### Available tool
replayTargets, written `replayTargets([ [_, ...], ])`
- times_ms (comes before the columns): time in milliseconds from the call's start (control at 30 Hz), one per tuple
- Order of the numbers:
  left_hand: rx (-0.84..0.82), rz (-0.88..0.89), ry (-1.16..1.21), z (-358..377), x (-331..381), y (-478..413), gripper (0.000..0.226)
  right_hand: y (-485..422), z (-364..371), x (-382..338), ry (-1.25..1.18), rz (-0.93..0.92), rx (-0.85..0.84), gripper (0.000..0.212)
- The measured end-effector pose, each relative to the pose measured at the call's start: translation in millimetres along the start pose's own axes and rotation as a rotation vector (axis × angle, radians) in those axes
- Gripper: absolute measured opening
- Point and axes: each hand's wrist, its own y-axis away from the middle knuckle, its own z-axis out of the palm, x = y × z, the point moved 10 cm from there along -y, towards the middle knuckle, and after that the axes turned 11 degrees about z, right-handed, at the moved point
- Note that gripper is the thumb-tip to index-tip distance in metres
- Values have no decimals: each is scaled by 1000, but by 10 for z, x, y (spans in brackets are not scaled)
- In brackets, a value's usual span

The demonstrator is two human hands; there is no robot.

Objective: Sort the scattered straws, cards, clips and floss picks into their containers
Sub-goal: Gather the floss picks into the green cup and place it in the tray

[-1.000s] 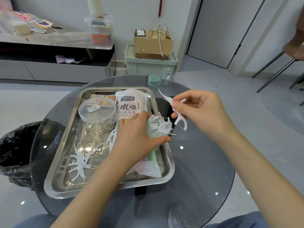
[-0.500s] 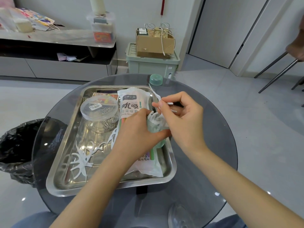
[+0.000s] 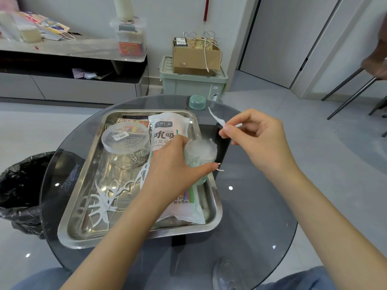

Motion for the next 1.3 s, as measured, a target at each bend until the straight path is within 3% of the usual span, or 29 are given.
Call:
replayTargets([
  [467,-76,51,-63,65,107,23,62,140,339,68,430,21,-342,10],
  [600,-75,39,-59,62,97,27,62,109,274,32,249,16,-286,3],
  [733,-71,42,-55,53,106,28,62,141,304,-16,337,-56,-260,8],
  [833,-66,15,-50,25,55,26,61,-17,-5,22,280,-53,-52,9],
  [900,-60,-24,-50,-5,-4,31,62,-139,-84,238,434,22,-19,12],
  [1000,-58,-55,-55,-26,-36,32,60,-125,226,855,876,187,-252,39],
  [1067,-56,-63,-41,-30,-44,29,59,-97,440,1051,1006,166,-318,47],
  [1300,-36,-57,-24,-65,-49,27,64,-137,733,1010,1230,-25,-270,9],
])
